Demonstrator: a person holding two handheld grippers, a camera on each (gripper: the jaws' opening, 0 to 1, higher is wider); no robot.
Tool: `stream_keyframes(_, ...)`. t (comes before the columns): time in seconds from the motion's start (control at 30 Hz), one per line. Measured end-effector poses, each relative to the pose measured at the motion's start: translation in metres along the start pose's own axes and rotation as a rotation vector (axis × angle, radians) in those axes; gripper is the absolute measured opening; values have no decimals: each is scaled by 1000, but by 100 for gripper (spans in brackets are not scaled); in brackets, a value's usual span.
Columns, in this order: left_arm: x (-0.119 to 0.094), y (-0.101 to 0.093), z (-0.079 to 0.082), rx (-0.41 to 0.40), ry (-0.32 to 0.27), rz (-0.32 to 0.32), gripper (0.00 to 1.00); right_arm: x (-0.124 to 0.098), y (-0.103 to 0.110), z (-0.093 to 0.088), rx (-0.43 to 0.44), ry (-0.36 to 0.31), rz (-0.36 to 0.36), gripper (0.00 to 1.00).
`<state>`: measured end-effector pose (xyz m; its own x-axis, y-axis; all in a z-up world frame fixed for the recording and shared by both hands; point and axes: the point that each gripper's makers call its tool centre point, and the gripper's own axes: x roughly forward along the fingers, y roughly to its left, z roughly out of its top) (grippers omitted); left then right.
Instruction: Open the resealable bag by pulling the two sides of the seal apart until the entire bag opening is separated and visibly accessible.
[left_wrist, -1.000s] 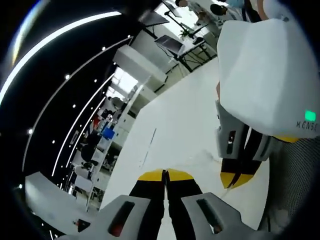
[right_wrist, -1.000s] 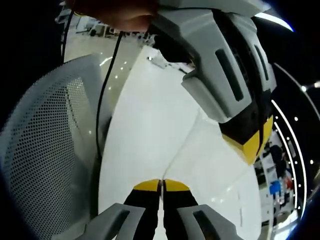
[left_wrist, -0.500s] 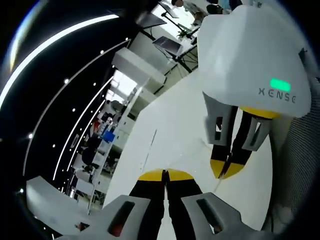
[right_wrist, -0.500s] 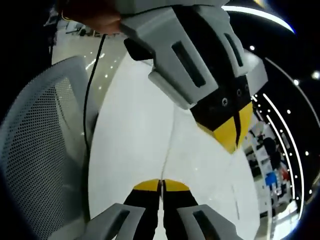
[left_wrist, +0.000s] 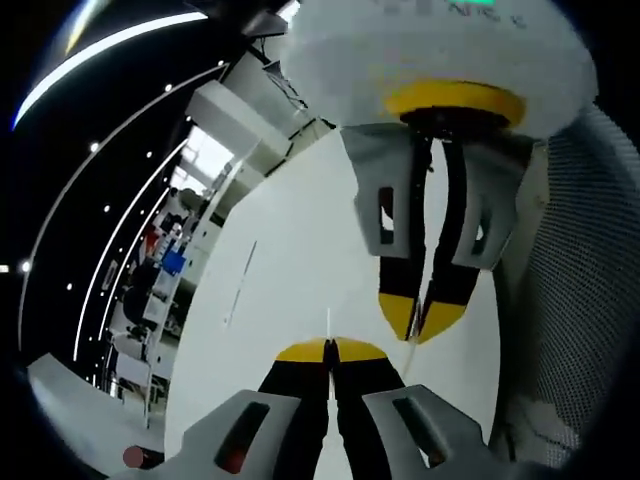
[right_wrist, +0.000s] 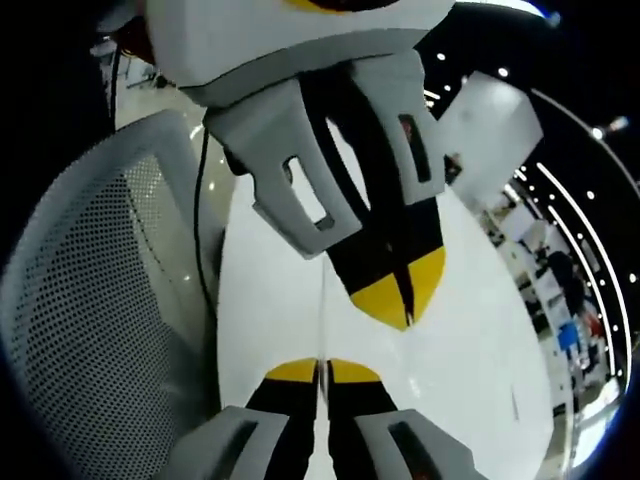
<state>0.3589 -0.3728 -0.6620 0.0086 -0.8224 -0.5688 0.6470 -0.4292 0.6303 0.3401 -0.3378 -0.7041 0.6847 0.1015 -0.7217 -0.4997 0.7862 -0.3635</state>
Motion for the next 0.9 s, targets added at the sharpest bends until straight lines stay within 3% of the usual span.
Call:
stream_keyframes(0.27,5,-12,-19,-3,42,-40,0,-10,4,1,133,-32,8,4)
stream_keyframes(0.47,11,-19,-34,18,71,-72,0,-22,5,-16,211,-1,-13,7)
stream_keyframes(0.73,25,-8,-45,51,72,-69,0,-36,6,-40,423,1,-40,12)
stream_keyframes(0.9,39,4,-50,134,62,-78,0,-43,-1,-51,506,5,-76,12)
